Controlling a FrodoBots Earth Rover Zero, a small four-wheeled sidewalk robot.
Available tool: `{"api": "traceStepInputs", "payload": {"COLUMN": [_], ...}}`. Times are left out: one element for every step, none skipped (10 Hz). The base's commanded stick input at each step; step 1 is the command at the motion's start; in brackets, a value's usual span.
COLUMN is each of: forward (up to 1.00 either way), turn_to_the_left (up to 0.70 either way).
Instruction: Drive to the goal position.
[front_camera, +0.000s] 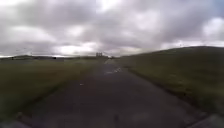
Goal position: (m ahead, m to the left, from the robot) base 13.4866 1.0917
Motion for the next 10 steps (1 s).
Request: {"api": "traceStepInputs", "payload": {"forward": [1.00, 1.00, 1.00, 1.00, 1.00, 1.00, 1.00, 1.00, 1.00, 1.00], "turn_to_the_left": [-0.15, -0.38, -0.40, -0.22, 0.00, 0.00, 0.00, 0.00, 0.00, 0.00]}}
